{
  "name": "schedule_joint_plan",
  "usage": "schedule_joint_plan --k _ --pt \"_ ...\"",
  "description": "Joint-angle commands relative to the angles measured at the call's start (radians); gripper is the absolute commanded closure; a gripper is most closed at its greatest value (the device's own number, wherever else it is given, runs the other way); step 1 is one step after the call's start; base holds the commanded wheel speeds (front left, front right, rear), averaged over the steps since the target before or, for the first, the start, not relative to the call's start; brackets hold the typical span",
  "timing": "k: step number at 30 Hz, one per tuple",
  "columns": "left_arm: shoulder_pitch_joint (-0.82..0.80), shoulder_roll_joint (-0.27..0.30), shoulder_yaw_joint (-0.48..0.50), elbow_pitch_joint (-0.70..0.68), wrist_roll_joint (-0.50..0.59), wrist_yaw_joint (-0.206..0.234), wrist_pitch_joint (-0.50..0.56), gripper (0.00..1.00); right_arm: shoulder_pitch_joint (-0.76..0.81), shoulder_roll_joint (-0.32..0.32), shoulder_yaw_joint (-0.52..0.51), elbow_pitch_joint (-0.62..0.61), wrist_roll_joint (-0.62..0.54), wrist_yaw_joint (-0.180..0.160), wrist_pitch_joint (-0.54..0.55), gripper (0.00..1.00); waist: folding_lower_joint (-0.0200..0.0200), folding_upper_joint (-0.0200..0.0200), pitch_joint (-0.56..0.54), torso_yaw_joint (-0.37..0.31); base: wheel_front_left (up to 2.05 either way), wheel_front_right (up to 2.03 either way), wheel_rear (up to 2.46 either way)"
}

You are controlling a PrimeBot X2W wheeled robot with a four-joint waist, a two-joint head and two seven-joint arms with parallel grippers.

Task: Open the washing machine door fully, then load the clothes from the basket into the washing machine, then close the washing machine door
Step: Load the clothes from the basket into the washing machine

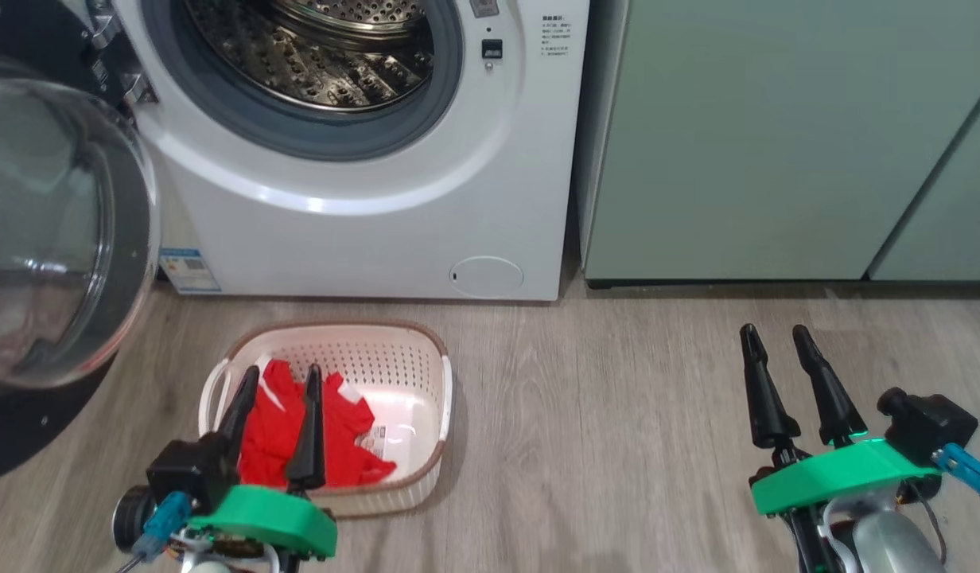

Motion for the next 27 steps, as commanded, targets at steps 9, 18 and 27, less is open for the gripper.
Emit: schedule_joint_plan --k 9,18,27 --pt "-0.042 0.01 0.024 -0.031 0.028 0.011 -0.005 0.0 -0.03 -0.004 0.033 -0.027 0.007 0.0 -0.01 0.0 0.0 0.0 -0.007 0.001 1.97 -1.97 0.0" --pt "-0.039 0.01 0.015 -0.025 0.029 0.017 -0.005 0.0 -0.03 -0.004 0.042 -0.02 0.011 0.0 -0.01 0.0 0.0 0.0 -0.012 0.002 0.97 -0.97 0.0" --pt "-0.04 0.01 0.012 -0.026 0.03 0.027 -0.005 0.0 -0.032 -0.006 0.04 -0.02 0.012 0.0 -0.01 0.0 0.0 0.0 -0.011 0.002 0.0 0.0 0.0"
